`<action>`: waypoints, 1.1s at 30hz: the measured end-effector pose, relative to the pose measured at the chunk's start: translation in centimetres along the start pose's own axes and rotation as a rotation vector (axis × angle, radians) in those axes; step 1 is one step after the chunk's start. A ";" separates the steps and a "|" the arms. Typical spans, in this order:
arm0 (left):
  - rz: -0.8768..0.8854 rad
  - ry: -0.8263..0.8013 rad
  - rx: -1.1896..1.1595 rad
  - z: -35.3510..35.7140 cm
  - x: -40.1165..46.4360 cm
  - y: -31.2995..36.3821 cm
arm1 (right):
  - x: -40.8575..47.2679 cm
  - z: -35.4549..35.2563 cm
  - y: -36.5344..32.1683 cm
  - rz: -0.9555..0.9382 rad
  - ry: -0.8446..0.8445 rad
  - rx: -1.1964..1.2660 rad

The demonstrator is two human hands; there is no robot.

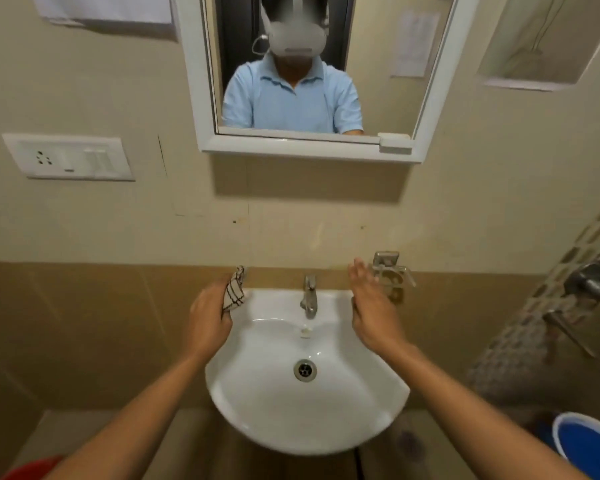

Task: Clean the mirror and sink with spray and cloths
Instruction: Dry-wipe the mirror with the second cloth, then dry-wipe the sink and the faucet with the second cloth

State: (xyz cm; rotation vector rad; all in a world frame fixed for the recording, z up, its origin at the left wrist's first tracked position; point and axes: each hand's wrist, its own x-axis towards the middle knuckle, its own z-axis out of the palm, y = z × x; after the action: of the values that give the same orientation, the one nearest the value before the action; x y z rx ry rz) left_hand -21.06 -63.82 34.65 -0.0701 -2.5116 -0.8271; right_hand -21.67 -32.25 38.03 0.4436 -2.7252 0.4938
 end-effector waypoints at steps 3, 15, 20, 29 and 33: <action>0.005 -0.092 0.024 2.0 -3.0 -1.1 | -3.1 4.3 0.0 -0.015 -0.117 -0.009; 0.101 -0.270 0.106 8.6 -3.5 -2.6 | -4.6 12.0 3.0 -0.014 -0.342 -0.066; 0.104 -0.313 0.261 10.8 0.2 -3.4 | -1.2 13.8 5.9 -0.043 -0.378 -0.052; -0.132 -0.491 0.593 14.1 5.6 -7.4 | 3.3 16.1 11.0 -0.078 -0.439 -0.112; -0.169 -0.549 0.547 15.5 4.5 -8.7 | 4.1 17.1 12.7 -0.074 -0.458 -0.107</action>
State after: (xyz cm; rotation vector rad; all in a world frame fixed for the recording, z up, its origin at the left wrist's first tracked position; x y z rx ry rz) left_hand -33.49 -62.48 21.20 0.1181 -3.2107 -0.1532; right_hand -34.48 -28.47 20.94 0.7000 -3.1343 0.2465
